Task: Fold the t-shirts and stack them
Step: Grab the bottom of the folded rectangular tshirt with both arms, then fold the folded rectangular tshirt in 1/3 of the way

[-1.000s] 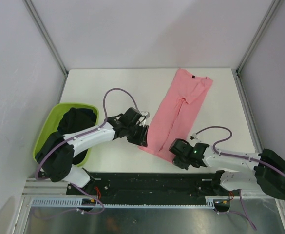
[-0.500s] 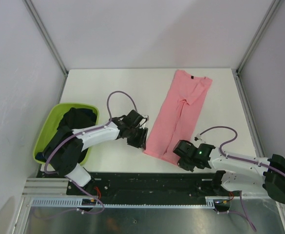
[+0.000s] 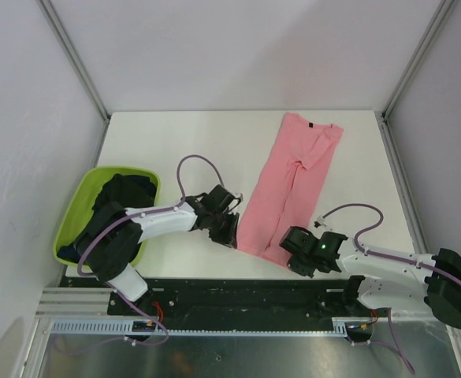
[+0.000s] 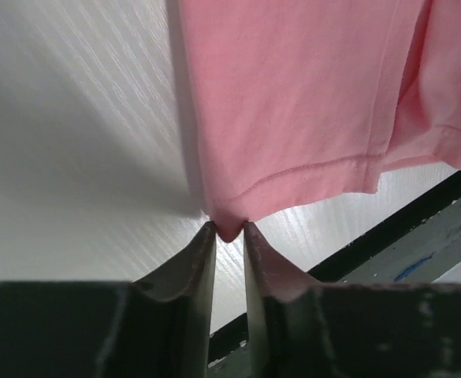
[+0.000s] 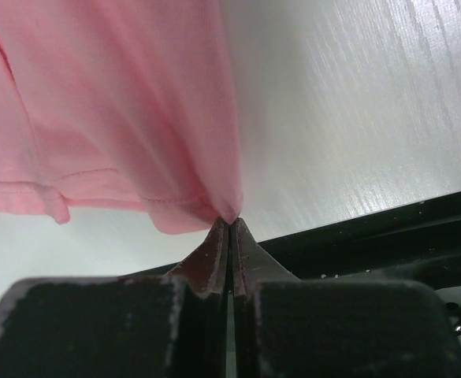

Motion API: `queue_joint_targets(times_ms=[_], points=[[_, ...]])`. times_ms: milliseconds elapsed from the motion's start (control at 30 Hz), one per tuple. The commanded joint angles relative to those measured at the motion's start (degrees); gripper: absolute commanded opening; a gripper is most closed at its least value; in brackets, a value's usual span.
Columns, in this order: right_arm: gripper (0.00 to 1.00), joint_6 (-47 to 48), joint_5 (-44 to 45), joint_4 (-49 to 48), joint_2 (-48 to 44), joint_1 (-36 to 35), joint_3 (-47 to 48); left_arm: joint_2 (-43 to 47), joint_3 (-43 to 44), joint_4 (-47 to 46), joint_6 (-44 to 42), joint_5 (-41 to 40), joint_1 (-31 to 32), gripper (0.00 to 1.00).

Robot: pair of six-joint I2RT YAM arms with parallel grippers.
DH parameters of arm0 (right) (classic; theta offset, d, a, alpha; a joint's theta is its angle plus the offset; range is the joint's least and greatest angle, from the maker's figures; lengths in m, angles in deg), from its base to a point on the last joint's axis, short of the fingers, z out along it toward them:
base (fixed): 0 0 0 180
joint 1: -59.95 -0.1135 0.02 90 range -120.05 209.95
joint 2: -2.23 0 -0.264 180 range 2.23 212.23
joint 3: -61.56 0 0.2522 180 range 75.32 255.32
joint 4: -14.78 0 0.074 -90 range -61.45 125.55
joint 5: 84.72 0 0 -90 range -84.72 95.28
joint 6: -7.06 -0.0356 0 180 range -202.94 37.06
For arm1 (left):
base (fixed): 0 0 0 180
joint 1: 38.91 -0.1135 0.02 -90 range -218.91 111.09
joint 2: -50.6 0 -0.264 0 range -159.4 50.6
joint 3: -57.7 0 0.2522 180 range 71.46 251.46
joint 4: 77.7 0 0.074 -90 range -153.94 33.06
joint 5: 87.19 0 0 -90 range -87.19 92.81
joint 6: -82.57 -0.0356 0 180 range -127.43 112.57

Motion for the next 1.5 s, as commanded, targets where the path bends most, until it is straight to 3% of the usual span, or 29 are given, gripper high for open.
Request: queue_joint_targets(times_ms=[0, 67, 133, 500, 700, 867, 1100, 1467], points=[[0.00, 0.13, 1.10, 2.51, -1.07, -0.60, -0.24, 0.54, -1.11, -2.49, 2.50, -1.34, 1.58, 0.17], [0.00, 0.10, 0.91, 3.26, -1.76, -1.03, -0.24, 2.22, -1.83, -2.52, 3.76, -1.90, 2.07, 0.06], [0.00, -0.23, 0.84, 4.61, -2.82, -1.91, -0.24, 5.11, -3.37, -2.51, 5.70, -2.15, 2.74, 0.02], [0.00, -11.11, 1.78, 14.67, -12.67, -13.90, 0.46, 22.74, -11.28, -1.16, 13.62, -1.81, 6.73, 0.00], [0.00, -13.10, 8.10, 21.62, -14.62, -15.78, 6.15, 23.50, -4.72, 0.85, 12.48, -2.71, 7.27, 0.00], [0.00, 0.83, 11.90, 18.03, -12.92, -2.86, 12.85, 15.53, 7.53, 1.84, 9.74, -4.66, 5.59, 0.00], [0.00, 22.11, 6.66, 3.75, -6.42, 20.65, 14.77, 2.19, 21.30, 1.78, 6.82, -6.36, 2.42, 0.00], [0.00, 34.53, 0.09, -11.67, 5.91, 36.49, 15.19, -14.32, 34.63, 1.71, 3.39, -6.36, -1.55, 0.00]])
